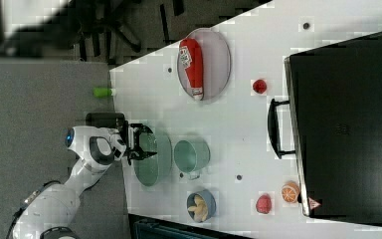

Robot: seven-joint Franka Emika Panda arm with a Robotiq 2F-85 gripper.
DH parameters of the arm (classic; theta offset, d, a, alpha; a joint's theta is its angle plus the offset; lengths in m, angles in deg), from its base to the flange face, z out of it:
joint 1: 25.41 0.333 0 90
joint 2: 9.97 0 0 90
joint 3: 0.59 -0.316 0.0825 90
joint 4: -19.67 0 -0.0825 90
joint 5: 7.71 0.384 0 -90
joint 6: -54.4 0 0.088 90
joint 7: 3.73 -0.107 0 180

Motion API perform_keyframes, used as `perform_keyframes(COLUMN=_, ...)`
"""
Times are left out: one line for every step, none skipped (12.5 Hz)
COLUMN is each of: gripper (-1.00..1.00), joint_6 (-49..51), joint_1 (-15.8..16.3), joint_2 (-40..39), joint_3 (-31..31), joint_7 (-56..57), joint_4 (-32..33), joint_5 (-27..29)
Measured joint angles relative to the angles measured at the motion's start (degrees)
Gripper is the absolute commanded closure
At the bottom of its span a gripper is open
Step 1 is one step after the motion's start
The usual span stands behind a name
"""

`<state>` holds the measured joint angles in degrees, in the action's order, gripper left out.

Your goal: Drag strainer forwards.

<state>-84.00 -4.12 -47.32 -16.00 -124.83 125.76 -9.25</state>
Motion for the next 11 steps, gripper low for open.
perform_keyframes(gripper=-1.00, joint_6=-0.31, joint_1=0.32, joint_2=-0.36, joint_3=0.67, joint_7=0.00, joint_4=-0.95, joint_5=-0.04)
perform_keyframes(gripper=-1.00, joint_6=-0.45, joint_1=0.88, joint_2=-1.12, joint_3=1.69, joint_7=0.00, joint_4=-2.69, joint_5=0.04)
perform_keyframes(gripper=-1.00, joint_6=-1.23, joint_1=1.31, joint_2=-2.24, joint_3=2.55, joint_7=0.00, joint_4=-4.70, joint_5=0.07)
perform_keyframes(gripper=-1.00, joint_6=-1.85, joint_1=1.57, joint_2=-3.33, joint_3=3.08, joint_7=0.00, joint_4=-6.55, joint_5=-0.17)
perform_keyframes(gripper=-1.00, joint_6=-2.27, joint_1=1.71, joint_2=-4.22, joint_3=3.49, joint_7=0.00, joint_4=-8.28, joint_5=-0.43)
perform_keyframes(gripper=-1.00, joint_6=-2.52, joint_1=1.79, joint_2=-4.98, joint_3=4.02, joint_7=0.00, joint_4=-9.51, joint_5=-0.54)
perform_keyframes(gripper=-1.00, joint_6=-2.46, joint_1=1.90, joint_2=-5.60, joint_3=4.58, joint_7=0.00, joint_4=-10.52, joint_5=-0.49)
perform_keyframes(gripper=-1.00, joint_6=-2.63, joint_1=2.17, joint_2=-6.27, joint_3=5.29, joint_7=0.00, joint_4=-11.64, joint_5=-0.52)
perform_keyframes(gripper=-1.00, joint_6=-2.71, joint_1=2.08, joint_2=-7.33, joint_3=5.36, joint_7=0.00, joint_4=-13.20, joint_5=-0.49)
perform_keyframes(gripper=-1.00, joint_6=-2.43, joint_1=2.06, joint_2=-8.98, joint_3=5.26, joint_7=0.00, joint_4=-15.67, joint_5=-0.54)
perform_keyframes(gripper=-1.00, joint_6=-2.60, joint_1=2.15, joint_2=-10.94, joint_3=5.25, joint_7=0.00, joint_4=-18.58, joint_5=-0.57)
